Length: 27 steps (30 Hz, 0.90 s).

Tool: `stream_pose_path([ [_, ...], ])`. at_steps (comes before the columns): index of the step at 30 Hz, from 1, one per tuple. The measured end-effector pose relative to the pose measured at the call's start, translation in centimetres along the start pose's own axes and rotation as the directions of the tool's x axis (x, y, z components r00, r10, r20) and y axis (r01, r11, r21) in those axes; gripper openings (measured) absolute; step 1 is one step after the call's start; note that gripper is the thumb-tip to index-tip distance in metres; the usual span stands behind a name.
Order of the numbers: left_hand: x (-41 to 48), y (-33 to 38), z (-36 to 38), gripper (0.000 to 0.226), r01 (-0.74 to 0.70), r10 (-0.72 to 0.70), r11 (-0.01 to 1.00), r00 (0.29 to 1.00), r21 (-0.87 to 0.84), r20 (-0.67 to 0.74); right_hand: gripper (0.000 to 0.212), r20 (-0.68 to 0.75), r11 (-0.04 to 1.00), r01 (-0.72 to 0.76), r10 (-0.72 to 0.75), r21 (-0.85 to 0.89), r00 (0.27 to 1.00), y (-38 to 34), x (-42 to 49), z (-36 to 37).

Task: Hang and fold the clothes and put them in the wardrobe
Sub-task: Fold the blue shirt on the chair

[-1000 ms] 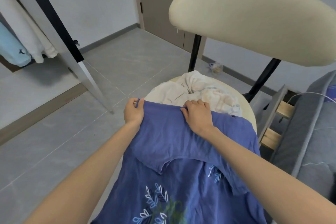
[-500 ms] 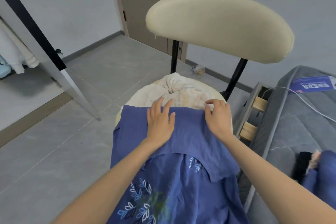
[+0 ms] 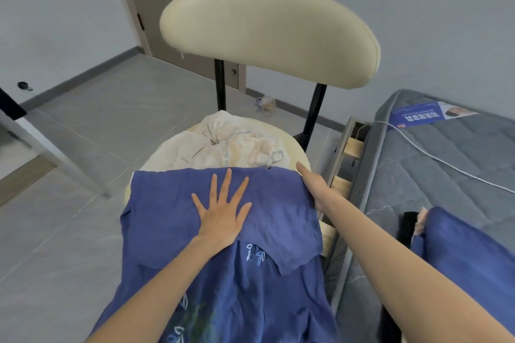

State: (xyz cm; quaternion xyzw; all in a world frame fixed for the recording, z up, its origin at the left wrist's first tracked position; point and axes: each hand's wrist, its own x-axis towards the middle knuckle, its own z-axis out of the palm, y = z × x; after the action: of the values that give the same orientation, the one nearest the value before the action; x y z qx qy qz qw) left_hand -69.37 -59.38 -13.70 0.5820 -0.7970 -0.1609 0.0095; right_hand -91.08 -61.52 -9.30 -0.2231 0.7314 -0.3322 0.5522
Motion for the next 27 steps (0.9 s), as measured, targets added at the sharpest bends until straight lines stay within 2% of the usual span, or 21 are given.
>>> stream_pose_path([
  [3, 0.1, -0.1, 0.1, 0.077, -0.003, 0.003, 1.000, 1.000, -0.009, -0.002, 0.053, 0.136, 0.996, -0.066, 0.058, 0.053, 0.989, -0.6, -0.1, -0.2],
  [7, 0.2, -0.2, 0.1, 0.079, -0.014, 0.014, 1.000, 1.000, -0.026, 0.000, 0.042, 0.189, 0.988, -0.156, 0.151, 0.012, 0.970, -1.3, -0.9, -0.3],
  [9, 0.2, -0.2, -0.2, 0.073, -0.014, 0.015, 1.000, 1.000, -0.016, 0.021, 0.040, 0.120, 0.987, -0.128, 0.116, 0.101, 0.986, -1.3, -0.9, -0.3],
  [11, 0.1, -0.2, -0.4, 0.059, -0.007, 0.008, 1.000, 0.999, -0.011, 0.049, 0.039, -0.046, 0.973, -0.060, 0.072, 0.223, 0.996, -0.9, -0.6, -0.4],
  [13, 0.0, -0.2, -0.6, 0.055, 0.002, 0.000, 1.000, 0.998, -0.030, 0.059, 0.033, -0.200, 0.962, -0.003, 0.059, 0.272, 0.978, -0.5, -0.4, -0.6],
  [16, 0.0, -0.1, -0.7, 0.056, 0.004, -0.002, 0.999, 0.998, -0.033, 0.066, 0.024, -0.305, 0.977, 0.014, 0.052, 0.212, 0.951, 0.4, 0.2, -0.9],
  [18, 0.0, -0.2, -0.8, 0.056, -0.002, 0.006, 0.999, 0.997, -0.051, 0.077, 0.017, -0.293, 0.991, 0.040, -0.001, 0.128, 0.956, 0.9, 0.2, -0.6],
  [20, -0.1, -0.3, -1.4, 0.057, -0.014, 0.021, 0.996, 0.997, -0.090, 0.078, 0.036, -0.290, 0.990, 0.126, -0.137, -0.056, 0.947, 1.4, 0.1, -0.3],
  [21, -0.2, -0.5, -1.7, 0.056, -0.022, 0.029, 0.995, 0.998, -0.102, 0.061, 0.042, -0.309, 0.958, 0.201, -0.259, -0.204, 0.915, 1.6, -0.2, -0.1],
  [22, -0.4, -0.7, -2.2, 0.056, -0.035, 0.039, 0.995, 0.999, -0.095, 0.034, 0.045, -0.320, 0.881, 0.295, -0.419, -0.370, 0.850, 2.0, -0.5, 0.1],
  [23, -0.5, -1.0, -2.6, 0.055, -0.051, 0.051, 0.996, 0.999, -0.071, -0.001, 0.045, -0.277, 0.756, 0.393, -0.587, -0.523, 0.761, 2.2, -1.1, 0.2],
  [24, -0.7, -1.4, -3.1, 0.054, -0.064, 0.062, 0.997, 0.997, -0.042, -0.036, 0.045, -0.170, 0.602, 0.484, -0.720, -0.635, 0.672, 2.5, -1.6, 0.4],
  [25, -0.8, -1.9, -3.5, 0.053, -0.068, 0.066, 0.997, 0.996, -0.024, -0.063, 0.046, -0.025, 0.452, 0.551, -0.788, -0.702, 0.615, 2.7, -1.9, 0.7],
  [26, -0.8, -2.5, -4.0, 0.053, -0.059, 0.057, 0.998, 0.995, -0.017, -0.075, 0.049, 0.125, 0.331, 0.590, -0.791, -0.737, 0.599, 2.8, -2.0, 0.9],
  [27, -0.8, -3.2, -4.4, 0.054, -0.036, 0.035, 0.999, 0.997, -0.015, -0.074, 0.053, 0.240, 0.256, 0.602, -0.747, -0.756, 0.620, 2.9, -2.0, 1.2],
])
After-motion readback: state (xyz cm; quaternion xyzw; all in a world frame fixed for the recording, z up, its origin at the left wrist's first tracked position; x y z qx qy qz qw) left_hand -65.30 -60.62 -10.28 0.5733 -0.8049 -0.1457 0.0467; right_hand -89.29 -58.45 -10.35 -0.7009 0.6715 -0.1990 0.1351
